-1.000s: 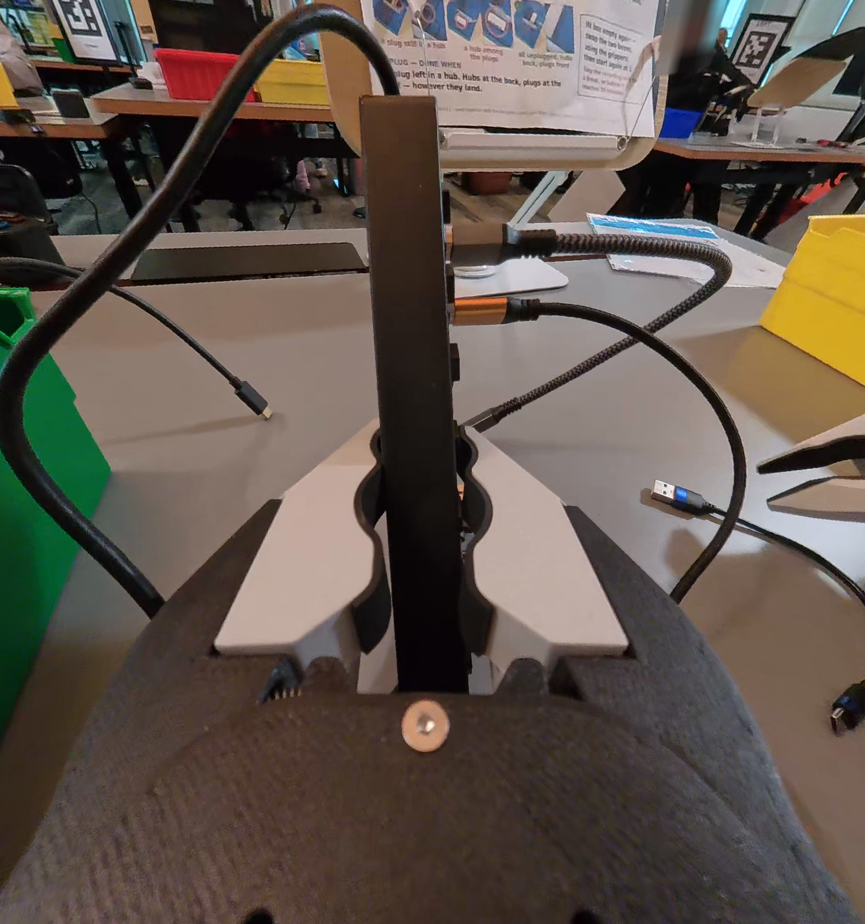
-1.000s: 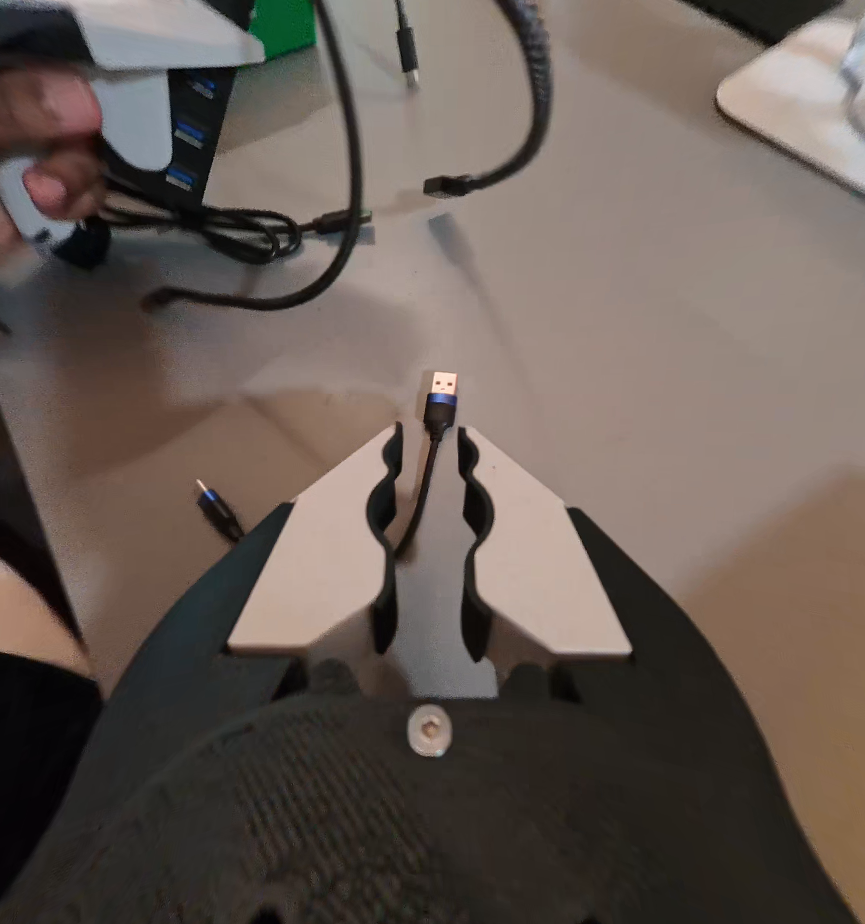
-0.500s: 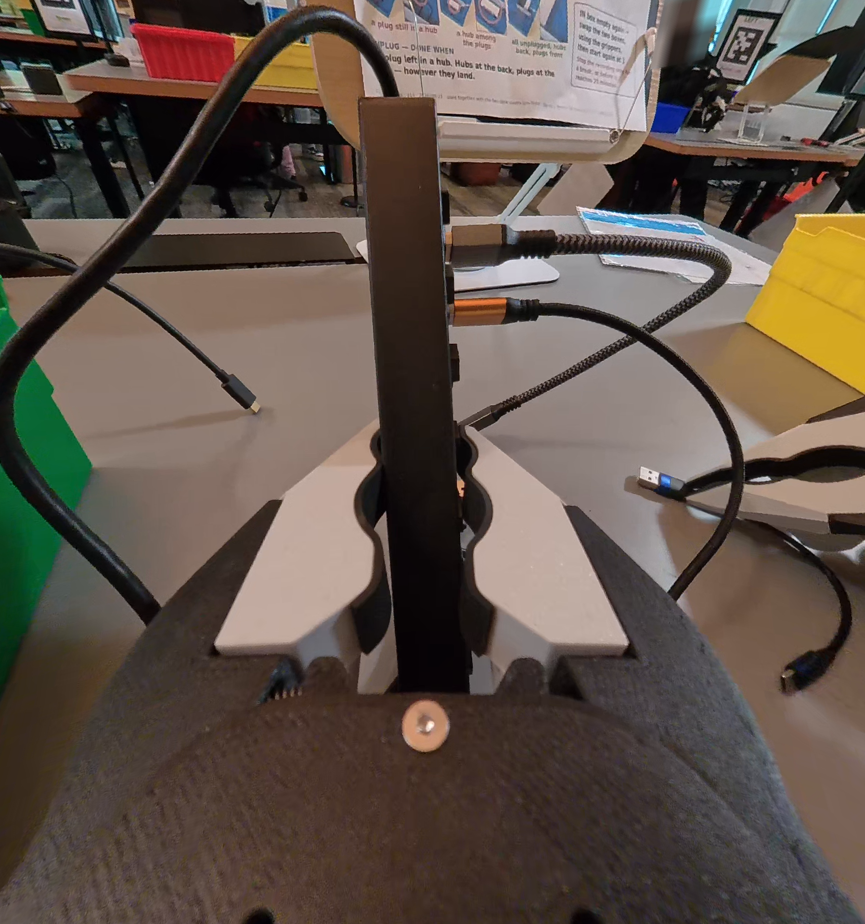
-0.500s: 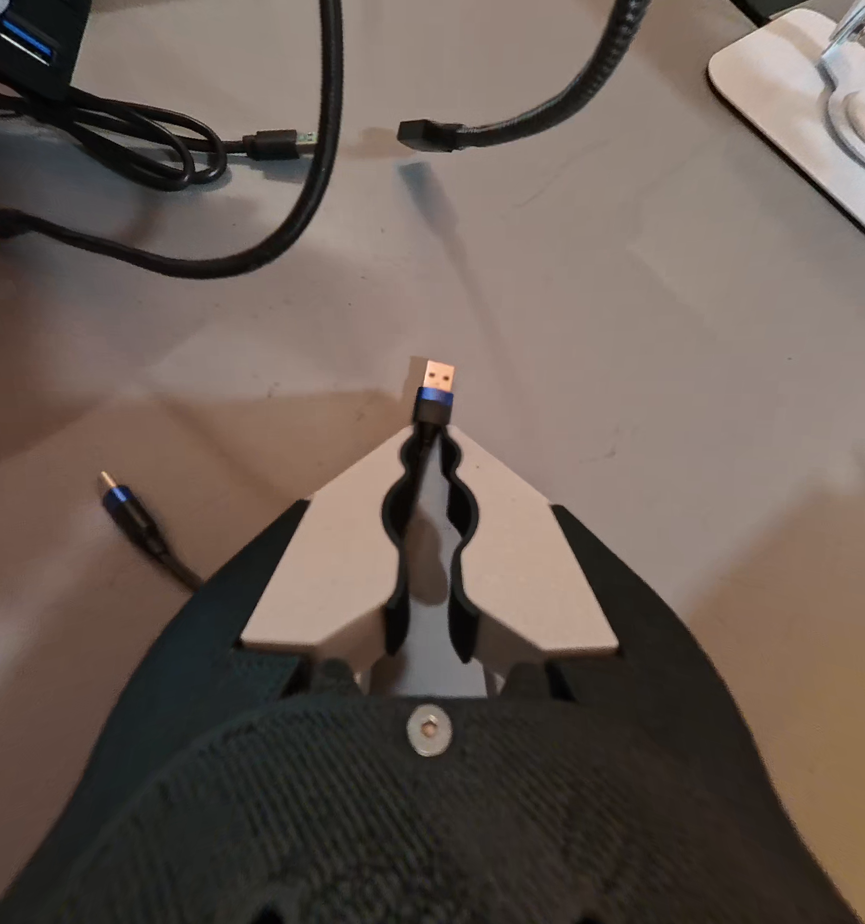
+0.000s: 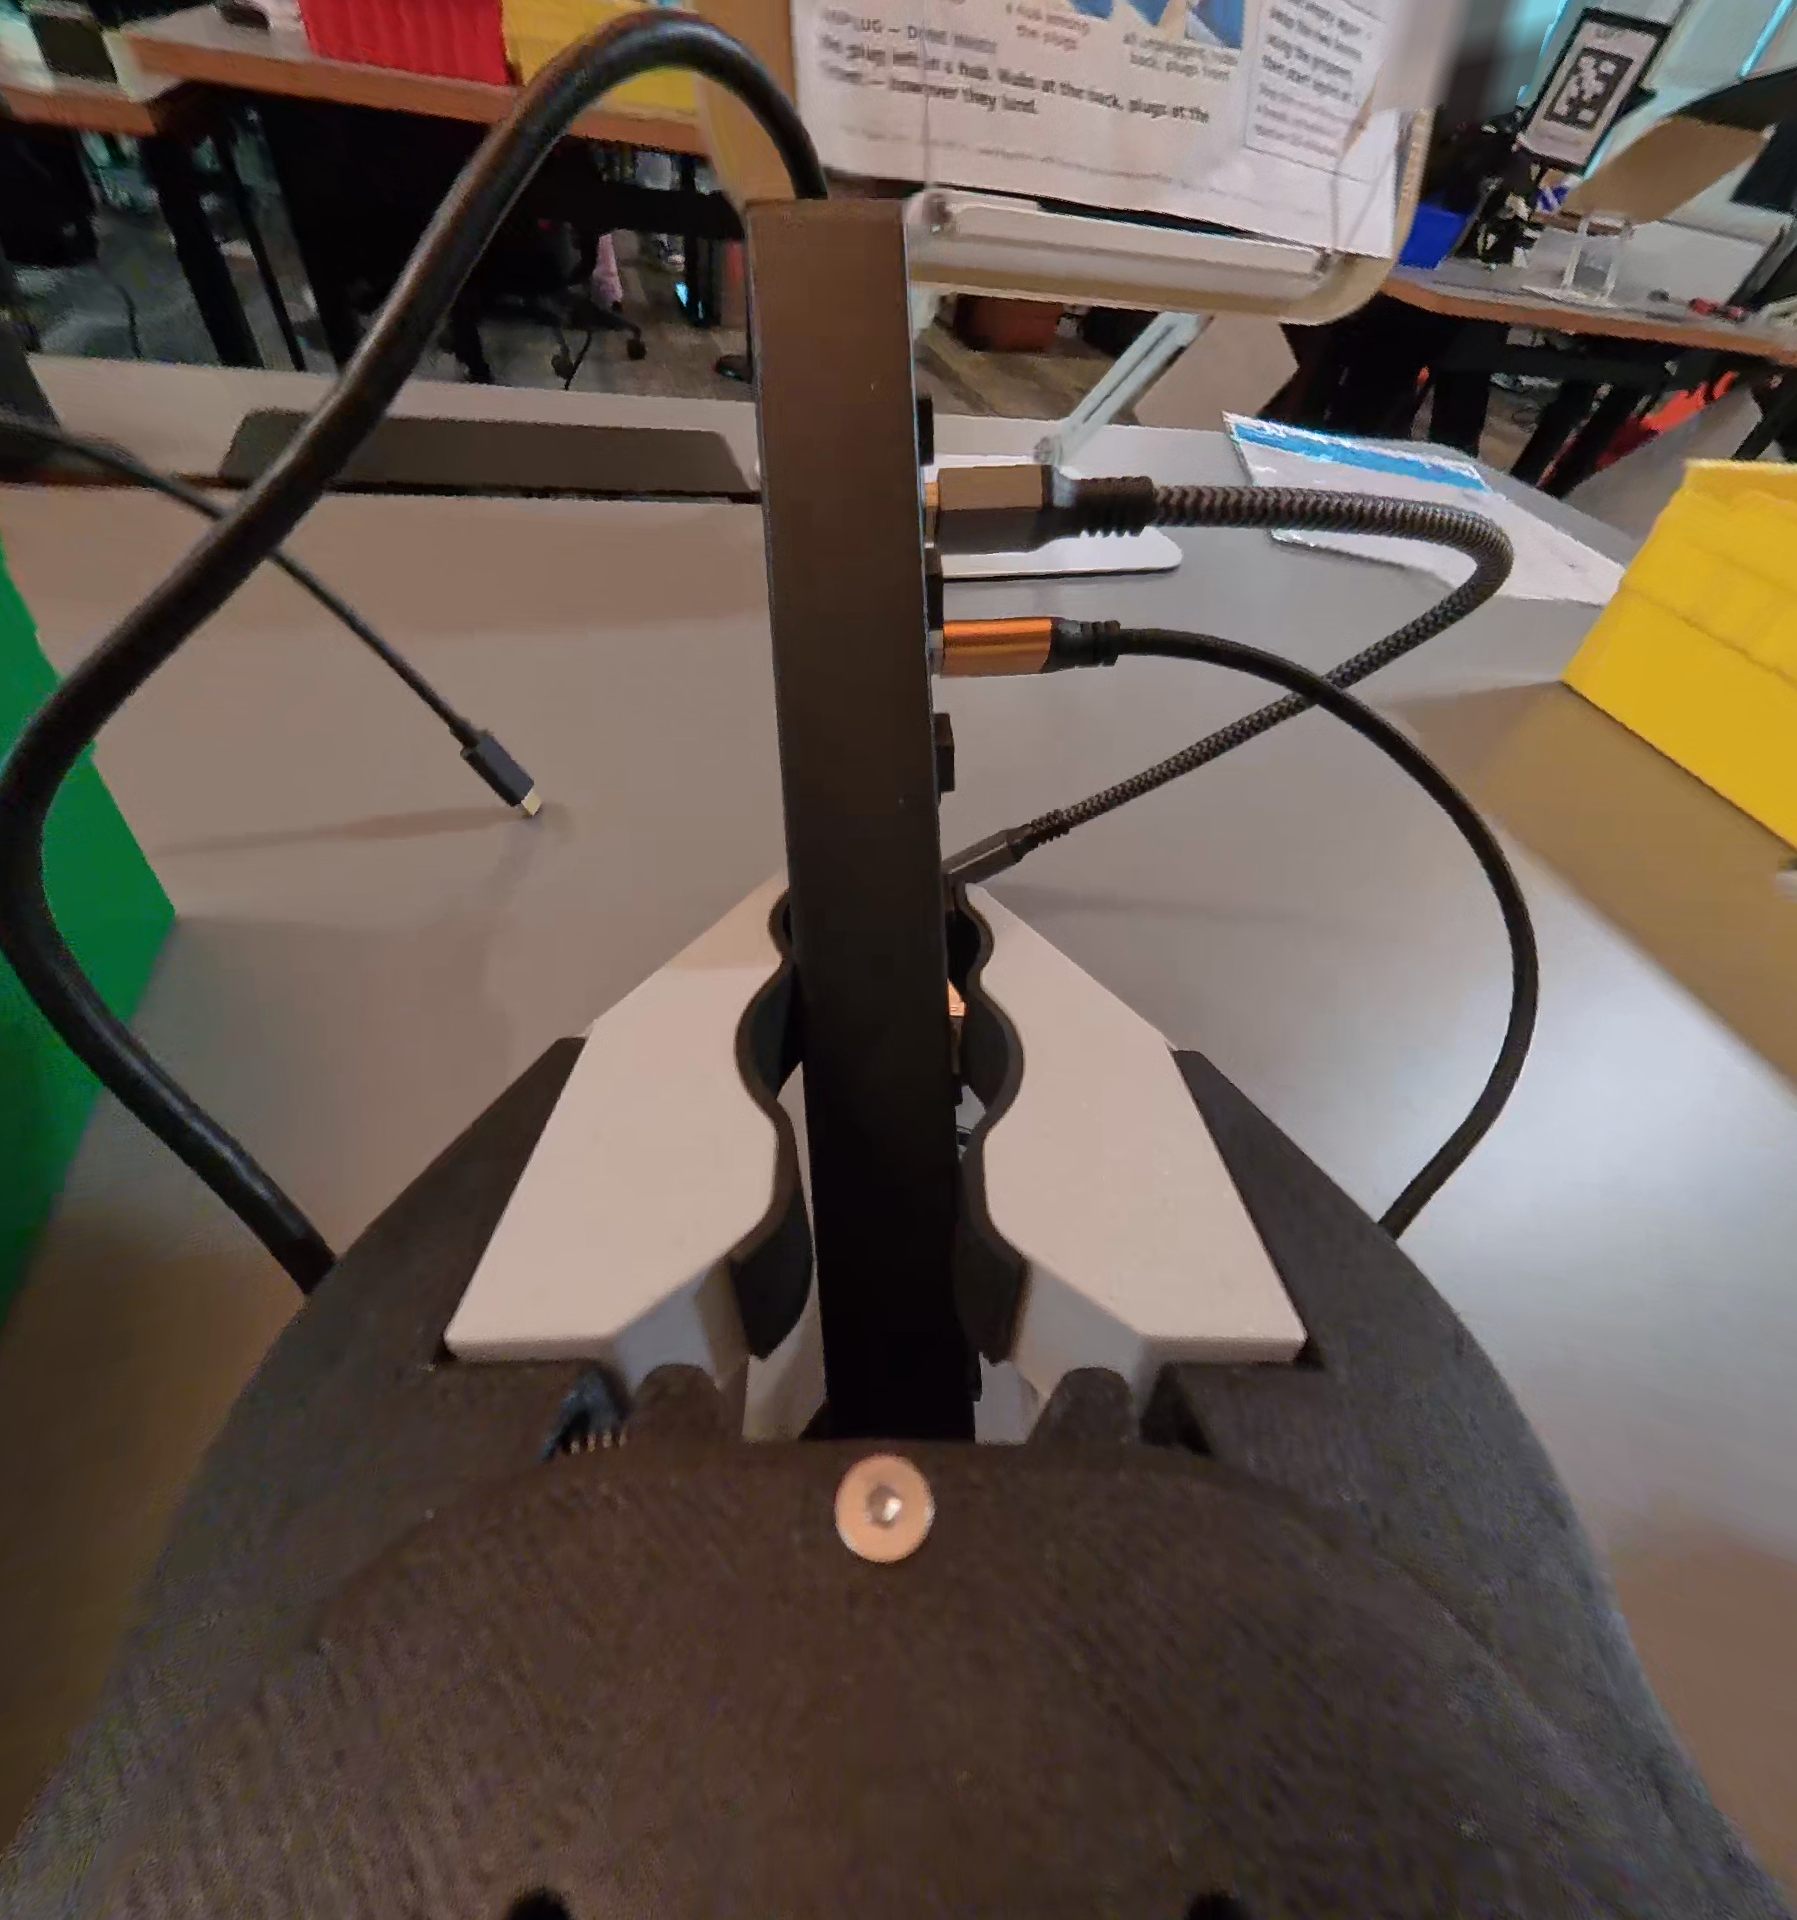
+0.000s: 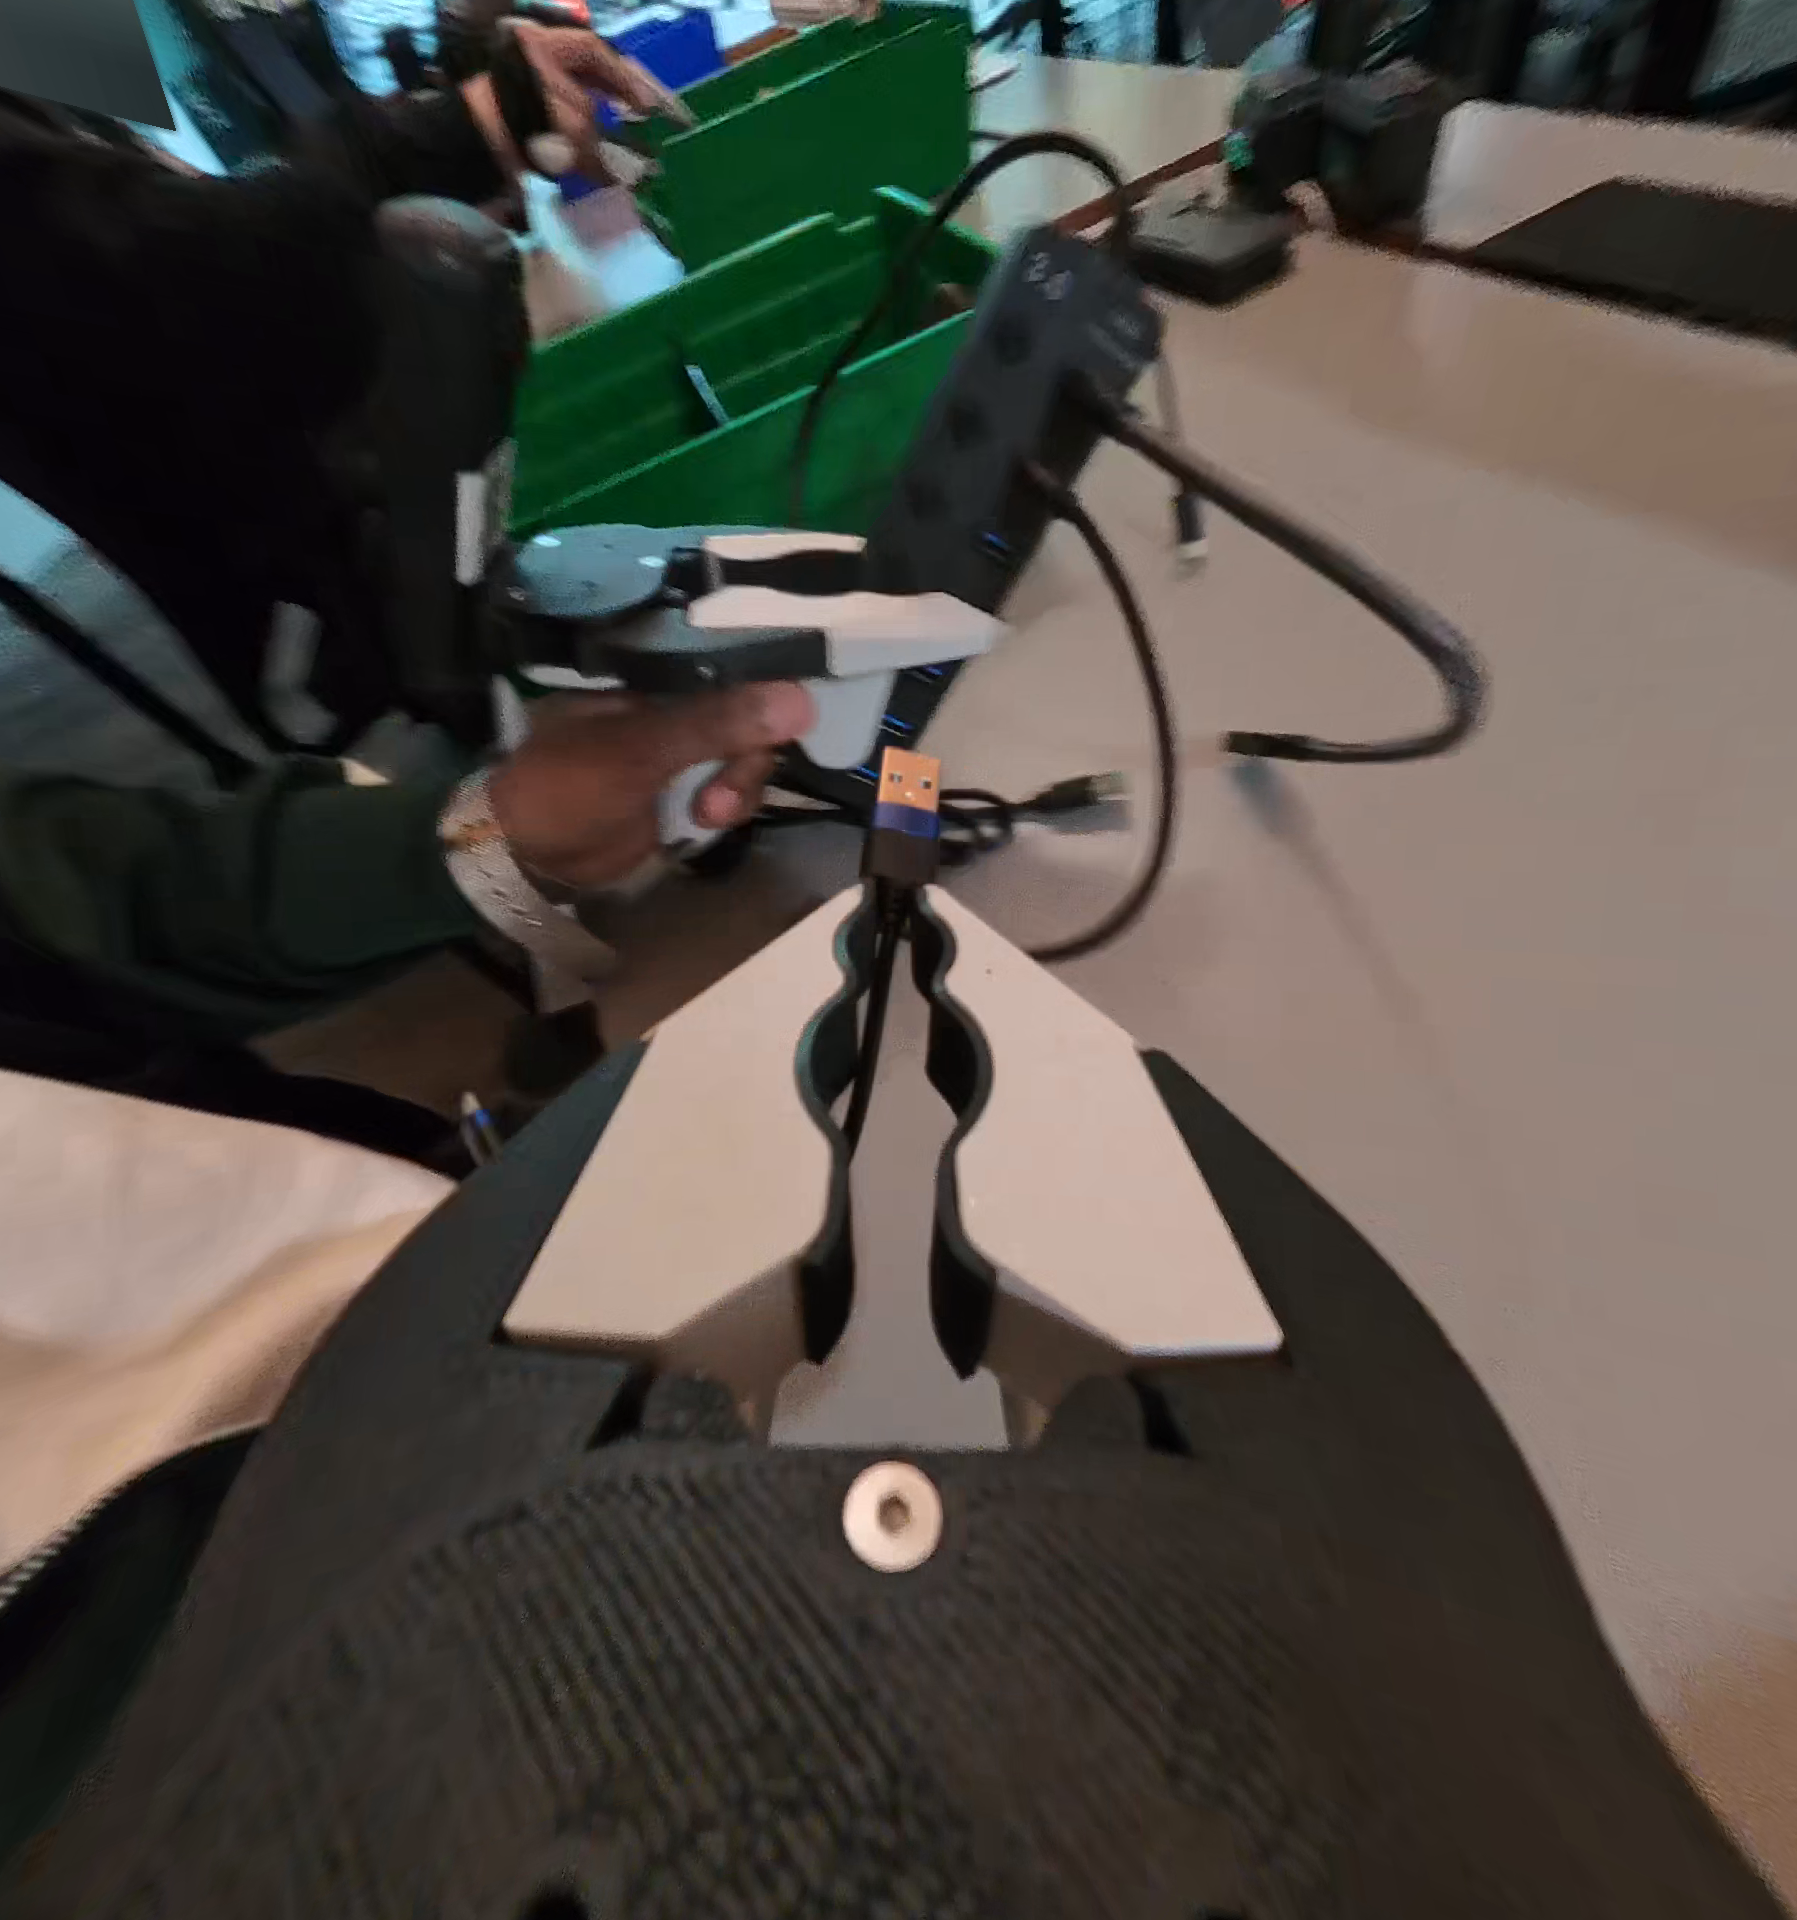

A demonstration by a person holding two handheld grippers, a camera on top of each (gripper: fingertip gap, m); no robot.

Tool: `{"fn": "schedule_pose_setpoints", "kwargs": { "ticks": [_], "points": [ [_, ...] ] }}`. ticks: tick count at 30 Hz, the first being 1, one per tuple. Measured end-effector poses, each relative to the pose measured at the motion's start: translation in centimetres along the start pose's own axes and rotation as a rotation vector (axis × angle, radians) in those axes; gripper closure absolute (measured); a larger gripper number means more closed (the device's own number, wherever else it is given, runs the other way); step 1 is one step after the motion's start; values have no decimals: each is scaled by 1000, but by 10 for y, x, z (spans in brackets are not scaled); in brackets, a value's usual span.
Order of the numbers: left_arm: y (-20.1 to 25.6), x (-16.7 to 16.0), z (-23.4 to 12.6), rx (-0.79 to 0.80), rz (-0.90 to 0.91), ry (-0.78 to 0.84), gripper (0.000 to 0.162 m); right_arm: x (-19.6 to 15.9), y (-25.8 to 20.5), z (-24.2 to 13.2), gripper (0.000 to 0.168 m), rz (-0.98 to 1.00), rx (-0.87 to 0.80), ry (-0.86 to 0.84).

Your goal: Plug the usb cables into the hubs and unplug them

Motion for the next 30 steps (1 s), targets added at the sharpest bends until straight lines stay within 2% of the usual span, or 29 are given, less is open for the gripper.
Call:
{"fn": "schedule_pose_setpoints", "kwargs": {
  "ticks": [2,4,8,14,23,30],
  "points": [
    [9,1,-1,-11,52,25,139,3,3,18,164,37,23,-68],
    [19,1,-2,-29,66,34,139,5,11,33,164,79,-23,-145],
    [31,-1,-2,-70,68,28,139,16,18,51,163,132,-54,-158],
    [38,-1,-3,-113,87,43,139,30,18,59,163,141,-65,-130],
    [36,0,-4,-145,73,61,139,30,16,60,163,154,-115,-124],
    [39,1,-5,-123,146,85,139,26,12,65,164,162,-114,-159]
  ]
}}
Point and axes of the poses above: each gripper's, where its closed fingertips meet, z out along the fingers, x out of its top, y = z × x across the jaws, the point moved 10 cm from there along -z, back along the fingers, and after that the axes turned 4 degrees about z, right-handed, at the moved point
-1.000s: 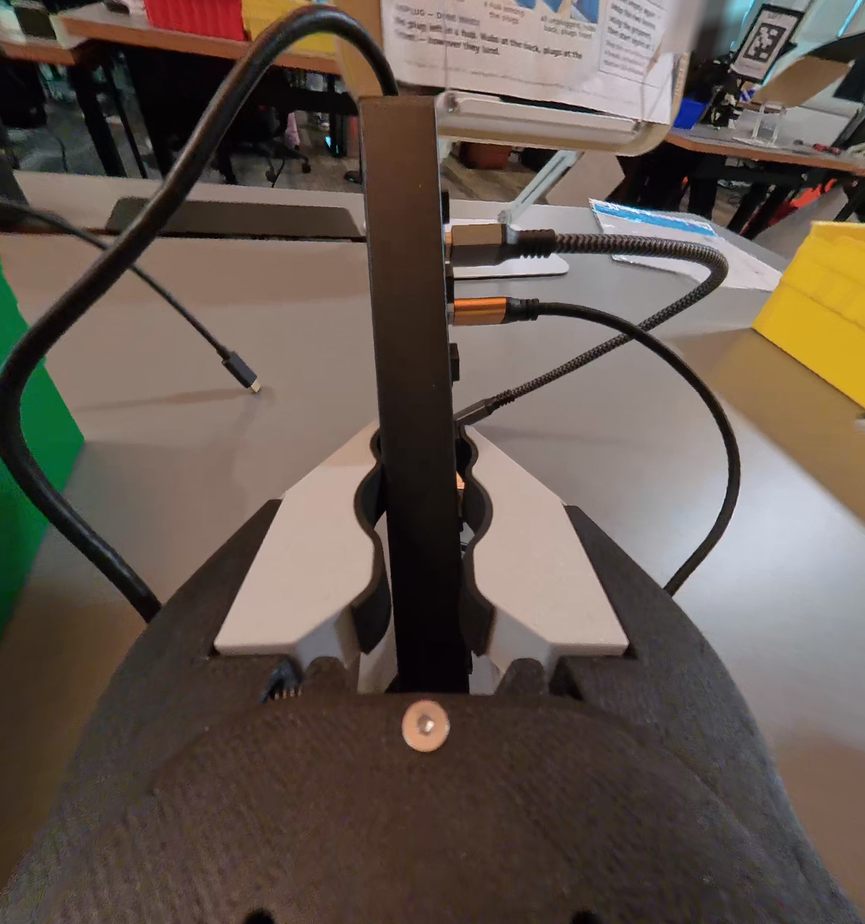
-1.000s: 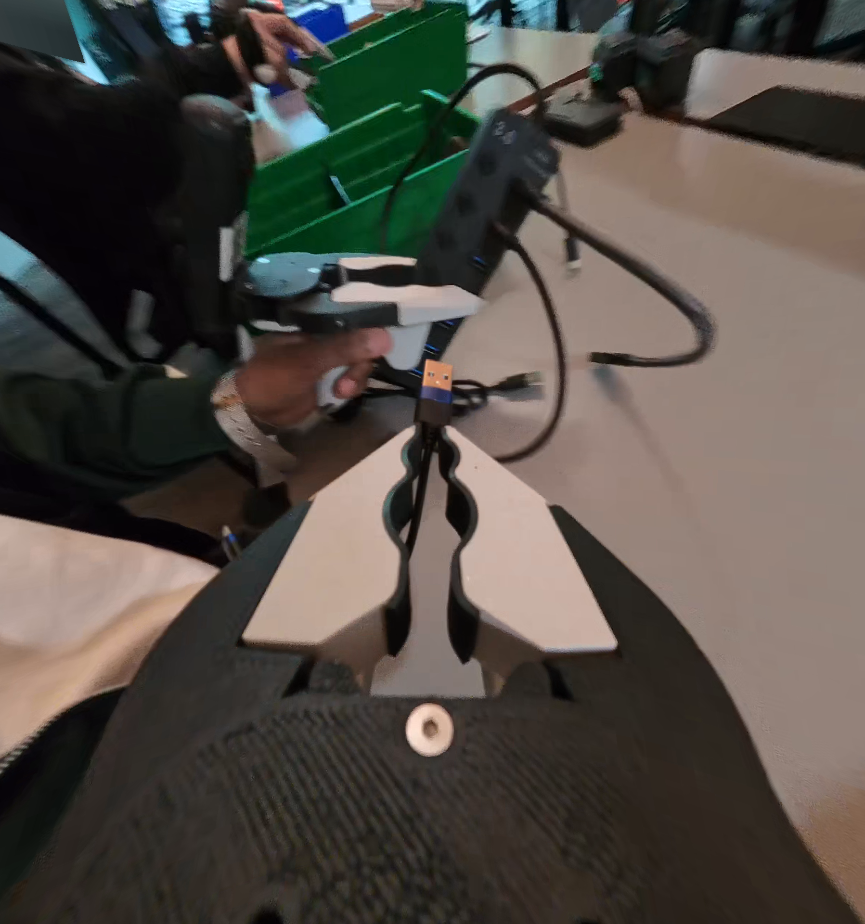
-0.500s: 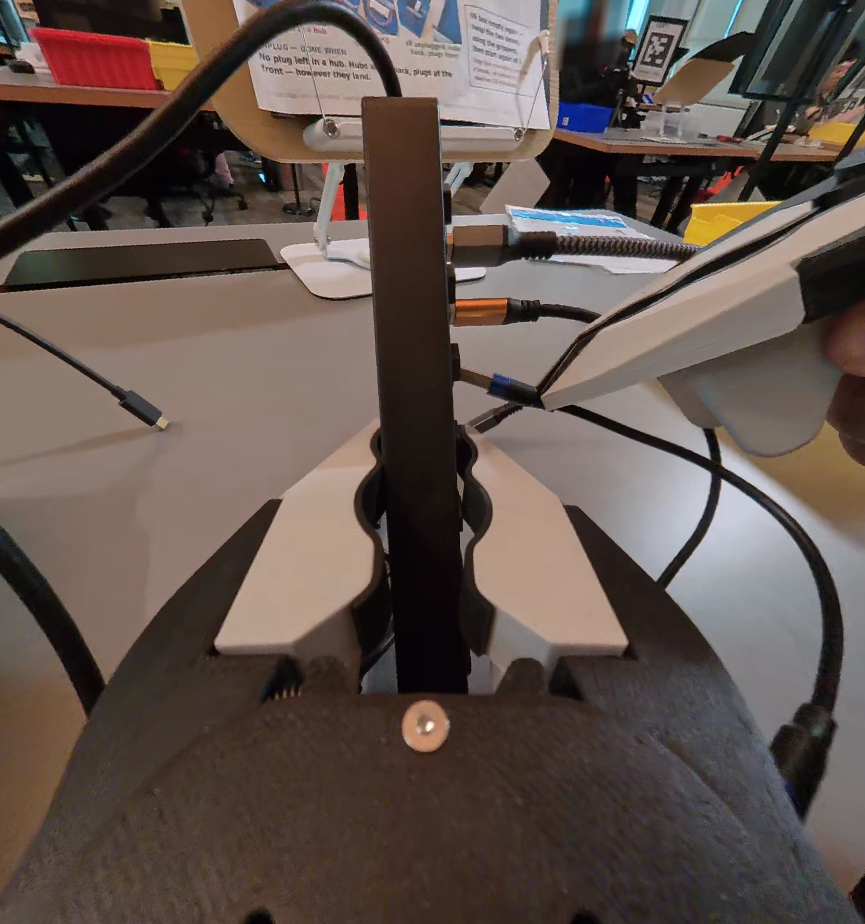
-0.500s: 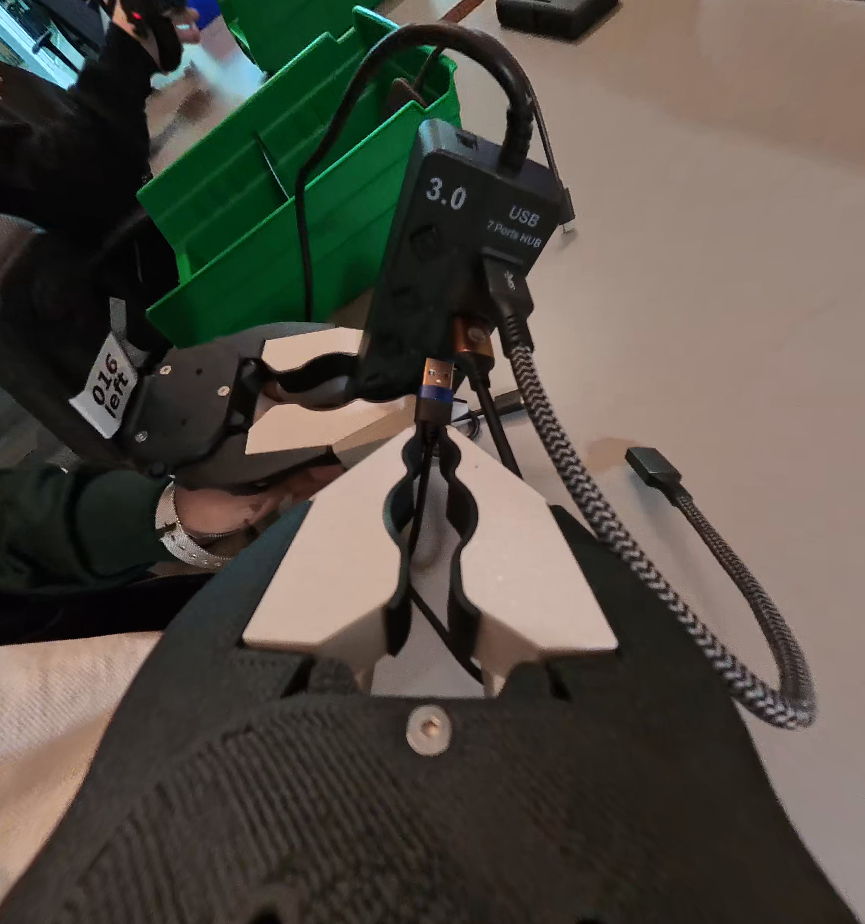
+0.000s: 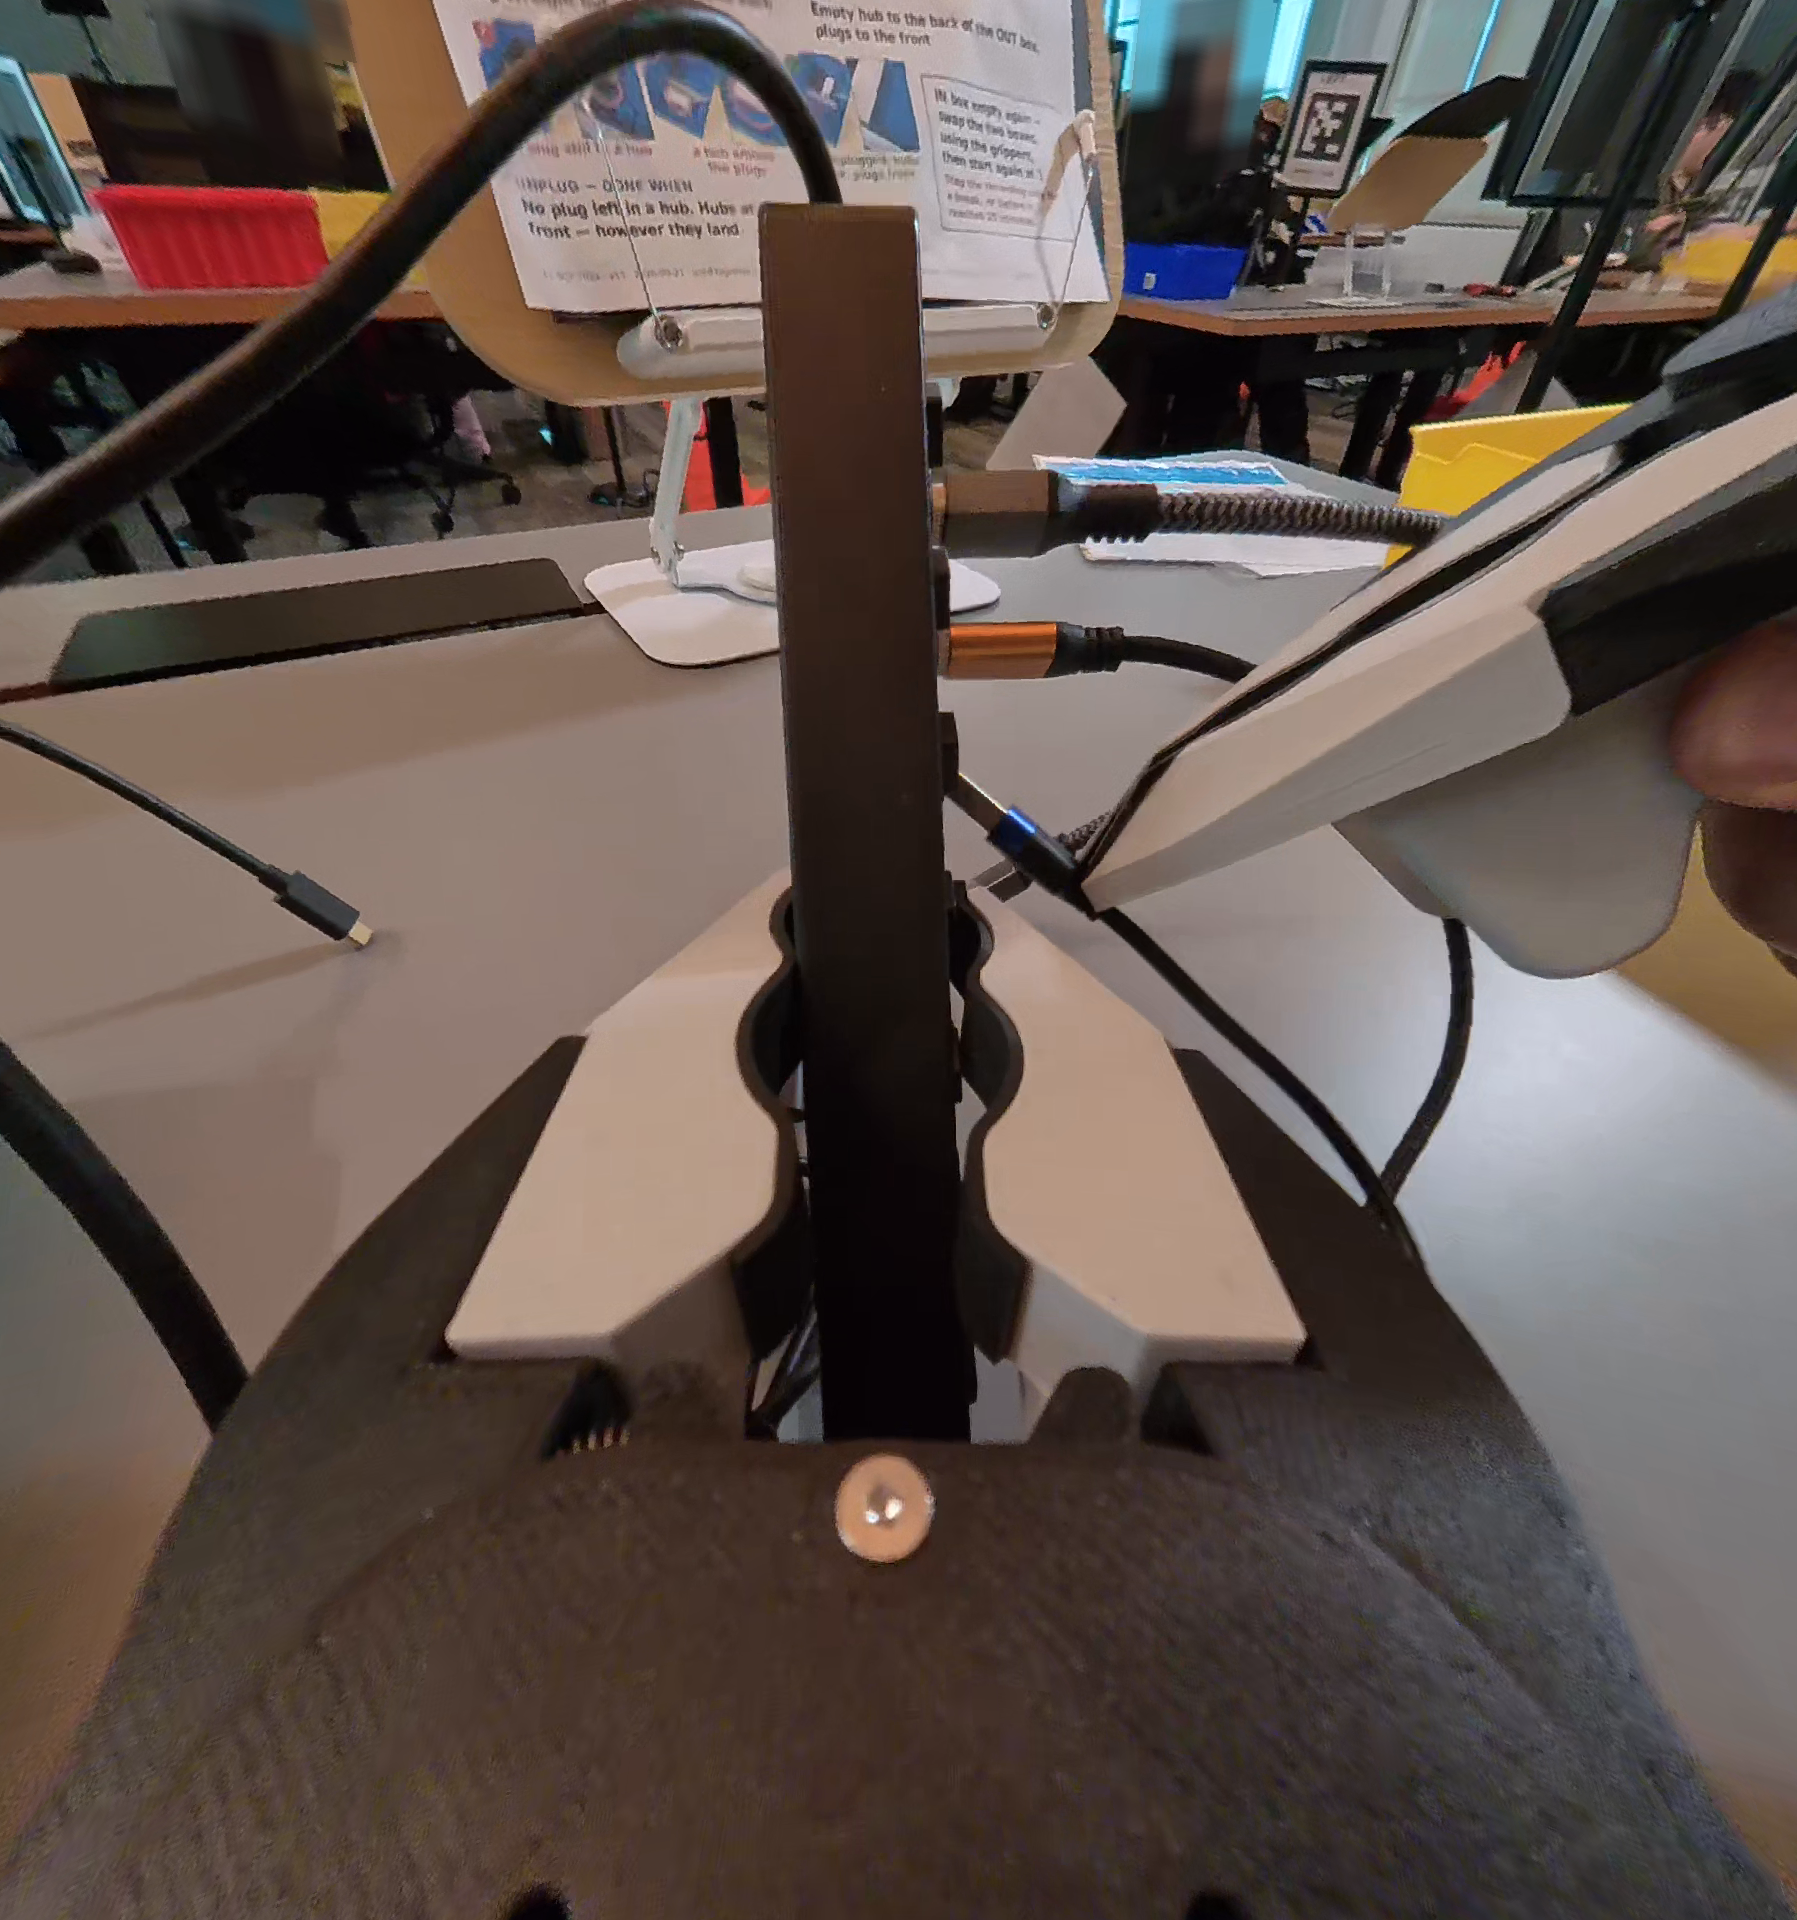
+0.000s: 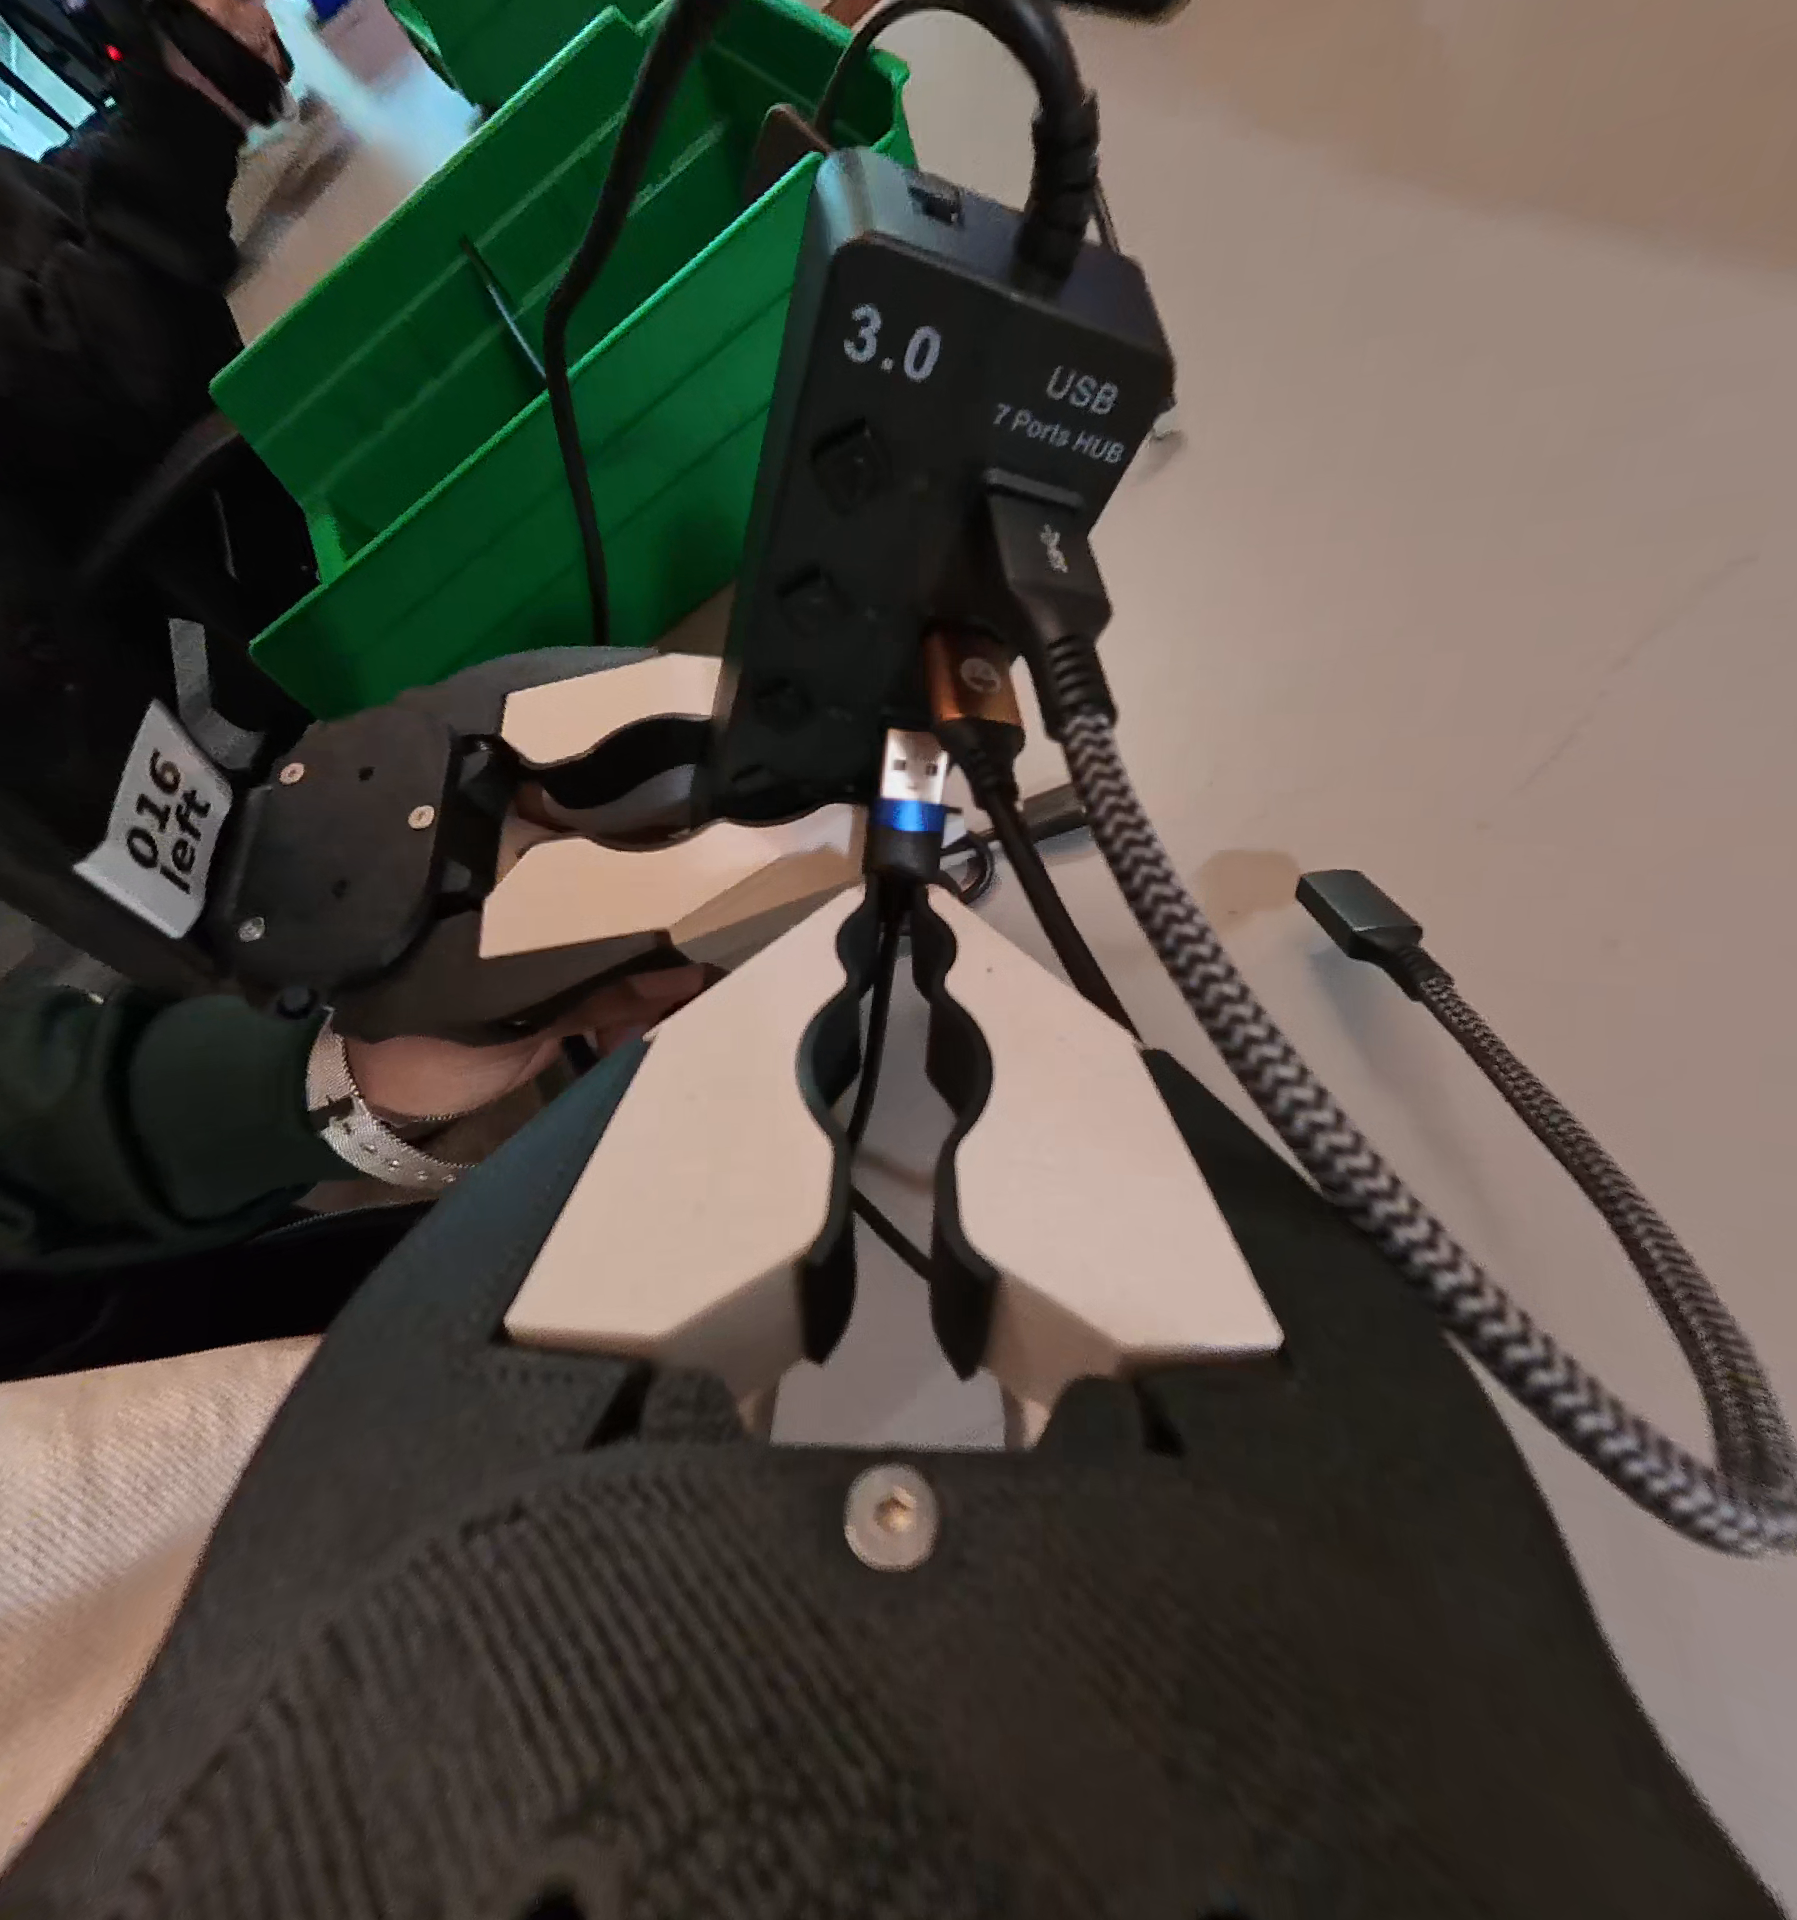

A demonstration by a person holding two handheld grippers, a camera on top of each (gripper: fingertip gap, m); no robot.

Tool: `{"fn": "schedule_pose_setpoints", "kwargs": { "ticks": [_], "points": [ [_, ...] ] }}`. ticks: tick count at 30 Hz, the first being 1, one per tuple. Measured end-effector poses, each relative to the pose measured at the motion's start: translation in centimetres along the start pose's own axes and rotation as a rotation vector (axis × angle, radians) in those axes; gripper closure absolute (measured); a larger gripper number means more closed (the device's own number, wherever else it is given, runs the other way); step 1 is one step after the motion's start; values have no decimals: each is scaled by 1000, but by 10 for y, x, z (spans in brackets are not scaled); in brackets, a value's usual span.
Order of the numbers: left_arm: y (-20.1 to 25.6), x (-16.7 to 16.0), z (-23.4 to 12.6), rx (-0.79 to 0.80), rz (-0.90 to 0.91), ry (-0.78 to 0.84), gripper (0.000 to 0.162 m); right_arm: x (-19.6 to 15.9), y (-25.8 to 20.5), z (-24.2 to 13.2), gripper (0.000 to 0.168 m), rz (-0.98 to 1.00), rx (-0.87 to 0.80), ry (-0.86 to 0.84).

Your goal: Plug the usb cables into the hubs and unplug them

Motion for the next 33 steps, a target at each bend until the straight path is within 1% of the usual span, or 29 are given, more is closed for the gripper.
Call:
{"fn": "schedule_pose_setpoints", "kwargs": {
  "ticks": [3,10,15,17,20,23,25,28,29,31,33],
  "points": [
    [1,0,0,0,25,3,139,-1,-1,0,164,-13,-7,-1],
    [-3,-1,0,-18,-17,-26,139,-3,1,-2,164,-39,-33,52],
    [-4,-2,1,-19,-22,-47,139,-8,-3,-1,165,-124,-71,102],
    [-6,-3,2,4,-33,-66,139,-14,-6,-2,168,-183,-90,119],
    [-13,-4,1,61,-65,-86,139,-26,-6,-2,168,-241,-129,79],
    [-21,-5,0,92,-106,-94,139,-44,2,0,168,-270,-194,16],
    [-24,-6,0,104,-131,-100,139,-54,8,2,168,-286,-218,3],
    [-26,-7,1,104,-152,-109,139,-54,4,11,168,-298,-193,23],
    [-26,-7,2,102,-154,-111,139,-52,1,16,166,-317,-196,24],
    [-26,-7,3,93,-149,-118,139,-48,-1,27,163,-366,-241,10],
    [-23,-7,4,63,-150,-120,139,-44,8,42,153,-342,-288,-21]
  ]
}}
Point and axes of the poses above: each gripper's, where its closed fingertips meet, z out along the fingers, x out of its top, y = z × x across the jaws, the point moved 10 cm from there along -z, back along the fingers, and after that the axes turned 4 degrees about z, right-handed, at the moved point
